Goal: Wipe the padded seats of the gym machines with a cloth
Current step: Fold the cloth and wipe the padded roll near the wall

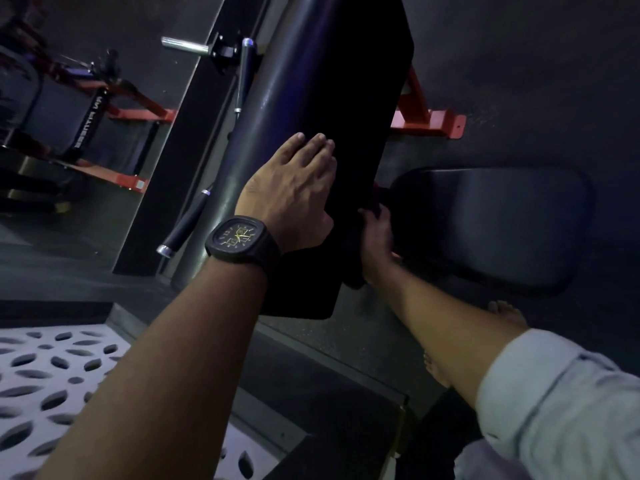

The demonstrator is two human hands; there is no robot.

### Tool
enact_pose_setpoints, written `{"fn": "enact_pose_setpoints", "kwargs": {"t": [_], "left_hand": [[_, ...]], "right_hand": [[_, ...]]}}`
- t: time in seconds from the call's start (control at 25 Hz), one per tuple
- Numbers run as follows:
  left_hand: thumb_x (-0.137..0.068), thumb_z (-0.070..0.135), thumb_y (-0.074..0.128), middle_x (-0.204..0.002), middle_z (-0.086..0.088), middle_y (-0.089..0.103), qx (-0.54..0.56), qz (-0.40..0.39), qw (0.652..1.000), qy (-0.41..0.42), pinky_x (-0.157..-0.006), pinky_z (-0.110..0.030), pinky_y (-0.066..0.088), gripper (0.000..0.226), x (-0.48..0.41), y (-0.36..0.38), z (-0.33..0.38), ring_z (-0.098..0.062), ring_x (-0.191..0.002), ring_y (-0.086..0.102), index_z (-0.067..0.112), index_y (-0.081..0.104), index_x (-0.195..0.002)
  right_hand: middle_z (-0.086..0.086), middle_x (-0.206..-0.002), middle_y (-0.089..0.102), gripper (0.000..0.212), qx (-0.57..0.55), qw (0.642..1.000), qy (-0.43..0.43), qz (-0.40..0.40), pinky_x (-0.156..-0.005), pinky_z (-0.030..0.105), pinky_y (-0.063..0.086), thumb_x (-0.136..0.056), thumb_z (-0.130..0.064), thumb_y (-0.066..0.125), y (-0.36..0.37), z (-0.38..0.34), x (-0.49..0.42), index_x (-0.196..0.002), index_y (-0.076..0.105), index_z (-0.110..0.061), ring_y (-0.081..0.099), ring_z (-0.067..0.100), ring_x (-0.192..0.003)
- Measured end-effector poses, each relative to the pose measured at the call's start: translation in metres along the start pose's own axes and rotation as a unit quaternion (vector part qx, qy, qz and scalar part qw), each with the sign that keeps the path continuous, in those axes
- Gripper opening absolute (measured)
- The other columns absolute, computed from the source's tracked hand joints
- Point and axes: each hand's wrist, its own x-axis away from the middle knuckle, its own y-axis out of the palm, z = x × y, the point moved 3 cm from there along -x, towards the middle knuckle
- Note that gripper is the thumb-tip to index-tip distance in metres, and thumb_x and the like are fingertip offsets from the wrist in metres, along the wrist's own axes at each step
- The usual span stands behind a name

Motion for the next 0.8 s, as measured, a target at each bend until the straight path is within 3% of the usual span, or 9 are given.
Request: {"fn": "enact_pose_setpoints", "kwargs": {"t": [0.08, 0.2, 0.36, 0.52, 0.64, 0.72, 0.8], "left_hand": [[-0.080, 0.042, 0.036, -0.161, -0.016, 0.035, 0.001, 0.001, 1.000, 0.000, -0.126, -0.042, 0.012, 0.081, 0.007, 0.001, 0.003, -0.026, -0.153, 0.026, 0.001, 0.045, -0.149], [-0.080, 0.041, 0.036, -0.161, -0.016, 0.034, -0.001, 0.001, 1.000, -0.001, -0.126, -0.042, 0.013, 0.080, 0.012, 0.002, 0.002, -0.026, -0.152, 0.027, 0.001, 0.045, -0.149], [-0.080, 0.040, 0.038, -0.160, -0.017, 0.037, 0.015, 0.010, 1.000, -0.006, -0.126, -0.042, 0.014, 0.079, 0.016, 0.002, 0.007, -0.027, -0.151, 0.029, 0.000, 0.048, -0.147], [-0.080, 0.039, 0.038, -0.160, -0.017, 0.037, 0.015, 0.012, 1.000, -0.009, -0.126, -0.042, 0.015, 0.078, 0.023, 0.005, 0.009, -0.027, -0.151, 0.030, 0.000, 0.048, -0.147], [-0.080, 0.040, 0.039, -0.159, -0.017, 0.038, 0.030, 0.014, 0.999, -0.020, -0.126, -0.042, 0.014, 0.077, 0.027, 0.005, 0.012, -0.027, -0.151, 0.030, 0.000, 0.048, -0.146], [-0.082, 0.038, 0.041, -0.158, -0.017, 0.040, 0.031, 0.016, 0.999, -0.018, -0.126, -0.042, 0.015, 0.074, 0.031, 0.009, 0.015, -0.027, -0.150, 0.032, 0.000, 0.049, -0.145], [-0.084, 0.036, 0.043, -0.157, -0.017, 0.041, 0.040, 0.023, 0.999, -0.023, -0.126, -0.042, 0.016, 0.071, 0.033, 0.012, 0.015, -0.027, -0.150, 0.033, 0.000, 0.050, -0.145]], "right_hand": [[-0.001, -0.101, 0.064, 0.037, 0.005, 1.000, 0.014, -0.009, -0.074, 0.027, 0.050, -0.101, -0.021, 0.052, -0.001, 0.012, 0.013, -0.137, 0.051, -0.017, 0.062, 0.015, -0.087], [0.001, -0.089, 0.062, 0.030, -0.002, 0.996, 0.058, -0.071, -0.057, 0.017, 0.048, -0.101, -0.013, 0.049, -0.011, 0.021, 0.022, -0.131, 0.054, -0.008, 0.059, 0.012, -0.074], [0.003, -0.101, 0.067, 0.039, -0.026, 0.999, 0.033, -0.012, -0.074, 0.032, 0.054, -0.095, -0.030, 0.055, 0.000, 0.014, 0.021, -0.133, 0.051, -0.023, 0.065, 0.022, -0.088], [0.002, -0.091, 0.063, 0.037, -0.031, 0.995, 0.061, -0.068, -0.064, 0.022, 0.052, -0.099, -0.020, 0.054, -0.006, 0.026, 0.034, -0.134, 0.051, -0.011, 0.062, 0.016, -0.078], [0.002, -0.111, 0.063, 0.053, -0.022, 0.995, 0.072, -0.061, -0.083, 0.031, 0.052, -0.094, -0.036, 0.058, -0.005, 0.034, 0.041, -0.142, 0.045, -0.020, 0.062, 0.010, -0.089], [0.003, -0.112, 0.064, 0.044, -0.037, 0.989, 0.091, -0.113, -0.084, 0.029, 0.050, -0.101, -0.028, 0.054, -0.005, 0.060, 0.068, -0.141, 0.047, -0.012, 0.063, 0.009, -0.091], [0.010, -0.106, 0.069, 0.033, -0.062, 0.981, 0.117, -0.141, -0.083, 0.038, 0.052, -0.100, -0.025, 0.054, -0.010, 0.075, 0.085, -0.130, 0.055, -0.010, 0.066, 0.023, -0.095]]}}
